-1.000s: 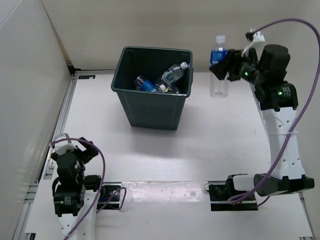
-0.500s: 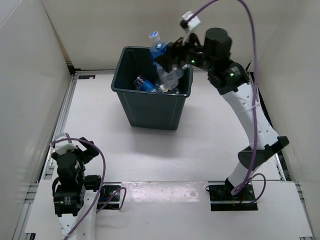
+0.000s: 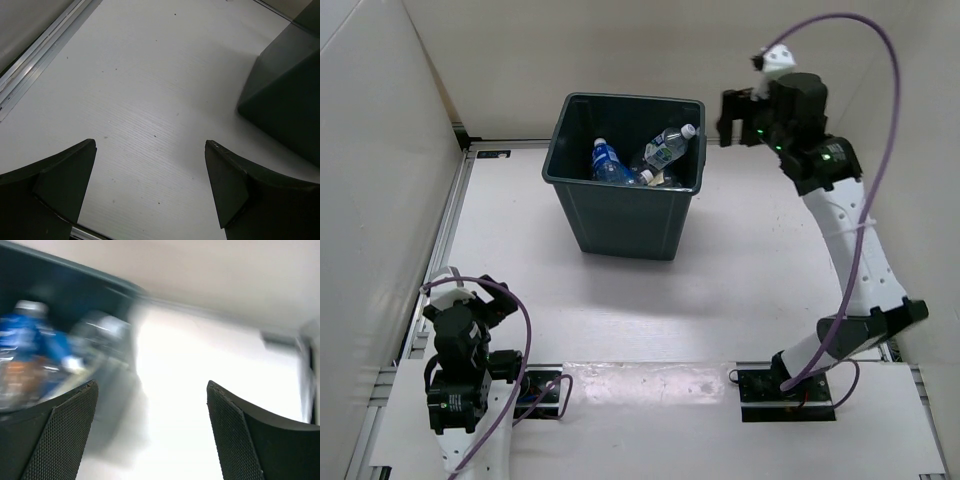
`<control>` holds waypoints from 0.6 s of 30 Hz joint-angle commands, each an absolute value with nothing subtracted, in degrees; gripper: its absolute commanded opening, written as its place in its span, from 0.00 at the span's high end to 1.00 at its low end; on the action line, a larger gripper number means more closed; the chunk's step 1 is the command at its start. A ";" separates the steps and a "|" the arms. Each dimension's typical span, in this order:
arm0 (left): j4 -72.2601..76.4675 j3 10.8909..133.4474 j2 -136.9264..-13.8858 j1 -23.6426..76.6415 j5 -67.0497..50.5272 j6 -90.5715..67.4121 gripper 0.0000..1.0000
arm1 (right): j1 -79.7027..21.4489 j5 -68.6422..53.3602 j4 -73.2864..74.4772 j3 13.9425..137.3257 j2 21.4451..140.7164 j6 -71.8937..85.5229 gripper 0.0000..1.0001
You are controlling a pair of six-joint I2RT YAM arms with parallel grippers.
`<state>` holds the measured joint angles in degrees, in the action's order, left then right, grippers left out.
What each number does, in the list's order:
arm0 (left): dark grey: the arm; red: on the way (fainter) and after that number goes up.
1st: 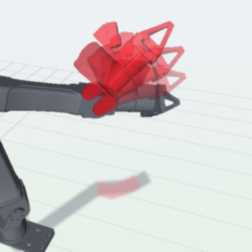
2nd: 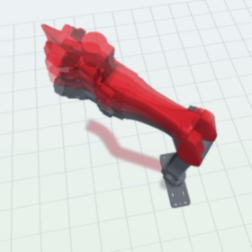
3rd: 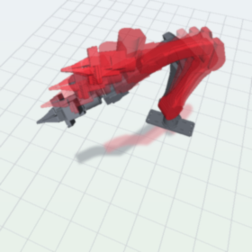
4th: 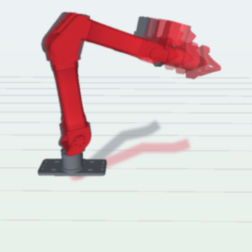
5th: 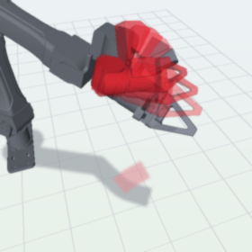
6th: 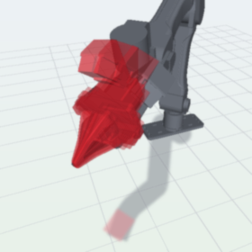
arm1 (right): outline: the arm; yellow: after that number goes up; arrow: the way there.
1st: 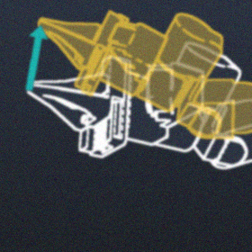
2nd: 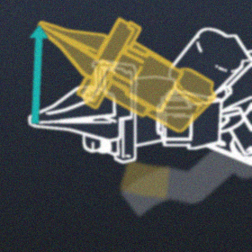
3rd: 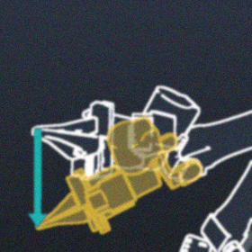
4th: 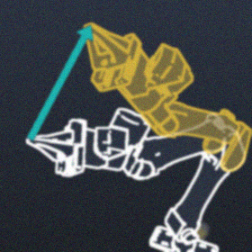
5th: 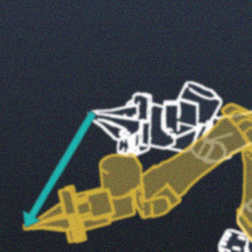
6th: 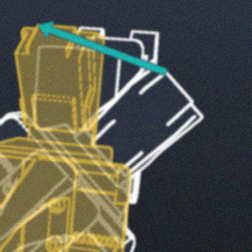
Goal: Put the plastic bottles in the bin
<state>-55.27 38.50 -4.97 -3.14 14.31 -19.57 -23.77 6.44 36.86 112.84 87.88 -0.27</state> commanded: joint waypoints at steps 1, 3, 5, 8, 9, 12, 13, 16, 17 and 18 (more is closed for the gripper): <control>-55.11 38.93 -4.66 -3.25 14.15 -19.60 0.00 | -16.19 9.59 40.69 107.33 81.75 5.86 0.10; -55.20 39.02 -5.10 -3.25 13.98 -19.69 0.00 | -8.06 6.08 44.37 102.23 80.25 7.11 0.10; -55.37 39.11 -5.53 -3.25 13.71 -19.78 0.00 | -2.24 0.29 51.88 96.16 81.11 10.28 0.10; -55.28 39.11 -5.63 -3.25 13.62 -19.95 0.00 | 3.12 -11.26 52.66 85.64 77.91 10.72 0.10; -55.20 39.02 -5.80 -3.25 13.45 -19.78 0.00 | 5.69 -13.60 50.56 83.08 76.04 9.16 0.10; -54.93 38.94 -6.76 -3.25 12.75 -19.51 0.00 | 3.10 -8.80 50.18 71.22 69.71 9.40 0.10; -55.02 38.85 -7.20 -3.25 12.40 -19.51 0.00 | 2.82 -8.09 50.71 68.32 68.22 9.40 0.10; -54.32 38.24 -8.87 -3.25 12.04 -22.14 0.00 | 3.95 -9.58 51.76 62.42 62.24 8.71 0.10; -54.23 38.15 -9.57 -3.25 11.61 -22.58 0.00 | 4.04 -8.10 52.12 60.75 61.10 9.31 0.10; -53.88 38.06 -10.02 -3.25 11.25 -23.63 0.00 | 3.61 -5.56 52.29 60.47 60.65 10.97 0.10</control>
